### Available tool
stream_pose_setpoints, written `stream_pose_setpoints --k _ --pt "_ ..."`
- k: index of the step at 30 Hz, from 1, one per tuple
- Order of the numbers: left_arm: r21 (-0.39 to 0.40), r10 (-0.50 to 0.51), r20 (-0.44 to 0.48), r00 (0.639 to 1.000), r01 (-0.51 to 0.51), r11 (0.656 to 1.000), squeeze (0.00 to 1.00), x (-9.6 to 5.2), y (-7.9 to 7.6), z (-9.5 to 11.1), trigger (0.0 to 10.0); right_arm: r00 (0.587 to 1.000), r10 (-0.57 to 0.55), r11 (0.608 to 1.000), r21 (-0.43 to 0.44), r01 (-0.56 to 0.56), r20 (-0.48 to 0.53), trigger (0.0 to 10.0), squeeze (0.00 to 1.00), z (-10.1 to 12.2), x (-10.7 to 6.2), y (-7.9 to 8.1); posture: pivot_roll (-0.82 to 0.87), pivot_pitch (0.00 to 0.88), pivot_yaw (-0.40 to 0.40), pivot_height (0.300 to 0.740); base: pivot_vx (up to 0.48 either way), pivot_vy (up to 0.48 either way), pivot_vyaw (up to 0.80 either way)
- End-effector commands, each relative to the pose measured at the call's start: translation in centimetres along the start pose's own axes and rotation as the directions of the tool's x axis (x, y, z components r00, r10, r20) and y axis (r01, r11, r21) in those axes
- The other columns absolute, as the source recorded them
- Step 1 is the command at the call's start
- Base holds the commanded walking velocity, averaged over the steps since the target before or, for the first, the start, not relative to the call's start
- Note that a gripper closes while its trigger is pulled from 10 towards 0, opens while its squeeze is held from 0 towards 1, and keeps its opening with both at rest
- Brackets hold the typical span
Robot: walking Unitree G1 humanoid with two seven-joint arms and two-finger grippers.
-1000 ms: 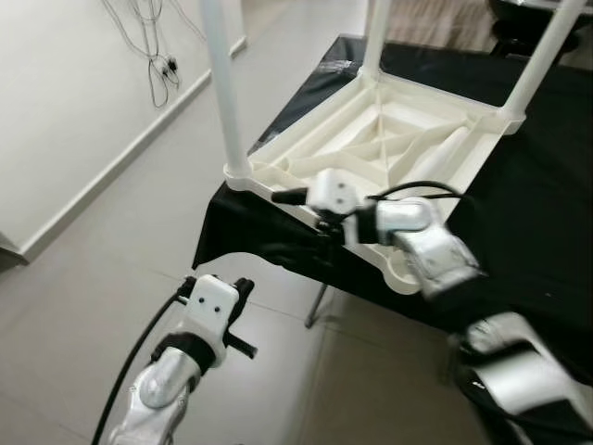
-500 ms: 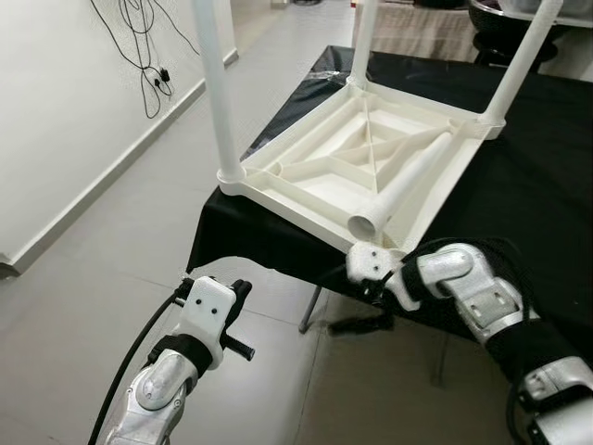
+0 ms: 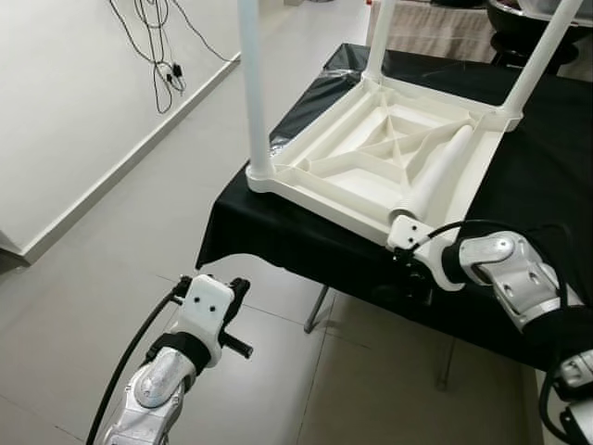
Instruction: Building children table
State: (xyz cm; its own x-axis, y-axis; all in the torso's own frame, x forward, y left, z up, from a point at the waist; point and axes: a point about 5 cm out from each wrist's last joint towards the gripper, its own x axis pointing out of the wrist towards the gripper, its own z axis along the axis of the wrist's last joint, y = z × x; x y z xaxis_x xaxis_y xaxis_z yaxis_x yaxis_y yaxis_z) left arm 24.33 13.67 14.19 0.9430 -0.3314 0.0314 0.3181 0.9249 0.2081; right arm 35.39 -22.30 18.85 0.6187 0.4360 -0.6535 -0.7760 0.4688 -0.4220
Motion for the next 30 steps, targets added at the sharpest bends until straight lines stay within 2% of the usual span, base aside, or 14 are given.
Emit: stream_pose_setpoints --k 1,3,5,19,20,27,30 --pt "-0.011 -0.008 -0.022 1.000 0.008 1.000 0.00 -0.2 -0.1 -0.6 10.0 0.995 -0.102 0.995 -0.002 0.102 -0.003 10.0 0.00 0.1 -1.0 -1.4 0.07 0.159 0.005 0.740 0.000 0.000 0.00" --pt "-0.011 -0.008 -0.022 1.000 0.008 1.000 0.00 -0.2 -0.1 -0.6 10.0 0.995 -0.102 0.995 -0.002 0.102 -0.003 10.0 0.00 0.1 -1.0 -1.4 0.07 0.159 0.005 0.740 0.000 0.000 0.00" --pt "-0.011 -0.009 -0.022 1.000 0.009 1.000 0.00 -0.2 -0.2 -0.6 10.0 0.987 -0.161 0.987 -0.011 0.161 -0.014 10.0 0.00 0.3 -1.0 -2.2 0.07 0.154 0.004 0.740 0.000 0.000 0.00" --pt "-0.011 -0.008 -0.020 1.000 0.007 1.000 0.00 -0.1 -0.1 -0.6 10.0 0.962 -0.269 0.963 -0.024 0.268 -0.054 10.0 0.00 0.3 -1.3 -3.2 0.07 0.161 0.007 0.740 0.000 0.000 0.00" --pt "-0.011 -0.006 -0.019 1.000 0.006 1.000 0.00 0.0 0.0 -0.6 10.0 0.951 -0.304 0.953 -0.009 0.304 -0.048 10.0 0.00 0.3 -1.3 -3.5 0.07 0.162 0.008 0.740 0.000 0.000 0.00" --pt "-0.012 -0.004 -0.016 1.000 0.004 1.000 0.00 0.1 0.1 -0.5 10.0 0.936 -0.352 0.936 0.000 0.352 -0.023 10.0 0.00 0.5 -1.2 -3.7 0.06 0.164 0.010 0.740 0.000 0.000 0.00" --pt "-0.013 -0.002 -0.014 1.000 0.002 1.000 0.00 0.1 0.2 -0.5 10.0 0.942 -0.333 0.943 0.025 0.332 0.037 10.0 0.00 1.1 -0.6 -2.8 0.05 0.164 0.010 0.740 0.000 0.000 0.00"
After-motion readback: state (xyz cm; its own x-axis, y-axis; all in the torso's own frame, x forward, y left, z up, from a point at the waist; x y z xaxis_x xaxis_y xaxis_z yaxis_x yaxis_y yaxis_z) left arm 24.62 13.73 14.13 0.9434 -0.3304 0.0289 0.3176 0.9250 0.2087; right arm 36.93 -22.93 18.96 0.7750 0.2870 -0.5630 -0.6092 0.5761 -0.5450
